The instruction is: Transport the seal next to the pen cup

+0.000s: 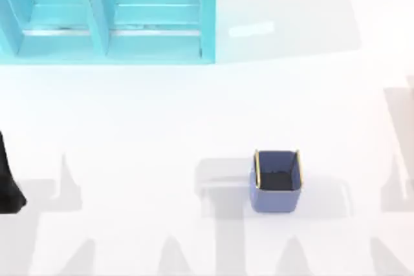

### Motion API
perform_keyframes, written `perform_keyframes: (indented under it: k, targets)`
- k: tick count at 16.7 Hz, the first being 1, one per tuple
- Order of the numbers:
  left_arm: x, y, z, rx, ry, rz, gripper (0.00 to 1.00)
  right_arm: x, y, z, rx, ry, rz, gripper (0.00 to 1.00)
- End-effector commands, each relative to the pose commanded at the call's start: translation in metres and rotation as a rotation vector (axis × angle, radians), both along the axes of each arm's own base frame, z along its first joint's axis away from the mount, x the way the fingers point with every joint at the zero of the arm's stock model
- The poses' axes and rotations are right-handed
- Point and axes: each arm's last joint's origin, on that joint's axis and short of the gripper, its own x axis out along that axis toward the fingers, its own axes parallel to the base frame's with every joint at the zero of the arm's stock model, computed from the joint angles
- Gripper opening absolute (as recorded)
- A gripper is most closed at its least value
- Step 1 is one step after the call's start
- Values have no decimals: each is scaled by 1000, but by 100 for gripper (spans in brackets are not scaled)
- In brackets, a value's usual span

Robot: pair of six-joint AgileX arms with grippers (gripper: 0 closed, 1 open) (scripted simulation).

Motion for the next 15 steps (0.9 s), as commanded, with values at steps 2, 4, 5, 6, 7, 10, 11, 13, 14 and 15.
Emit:
perform_keyframes:
  k: [2, 4, 5, 6, 7, 10, 11, 13, 14, 15]
  targets:
    - [0, 0, 0, 0, 0, 0, 100, 0, 0, 0, 0, 0, 0, 100]
    - [0, 1, 5, 7, 31, 8, 100, 0, 0, 0, 0, 0, 0, 100]
    - [0, 2, 11, 13, 60, 14, 100, 0, 0, 0, 0, 0, 0, 100]
    - [1, 2, 18, 20, 98, 21, 100, 0, 0, 0, 0, 0, 0, 100]
    - [2, 3, 28, 29, 144, 28, 100, 0, 0, 0, 0, 0, 0, 100]
    - [15, 8, 59, 56, 341, 49, 100, 0, 0, 0, 0, 0, 0, 100]
    - [23, 10, 69, 64, 427, 54, 100, 0, 0, 0, 0, 0, 0, 100]
    - [44, 16, 85, 75, 620, 61, 100, 0, 0, 0, 0, 0, 0, 100]
    - [57, 20, 91, 78, 723, 62, 100, 0, 0, 0, 0, 0, 0, 100]
    - [72, 24, 95, 78, 827, 60, 100, 0, 0, 0, 0, 0, 0, 100]
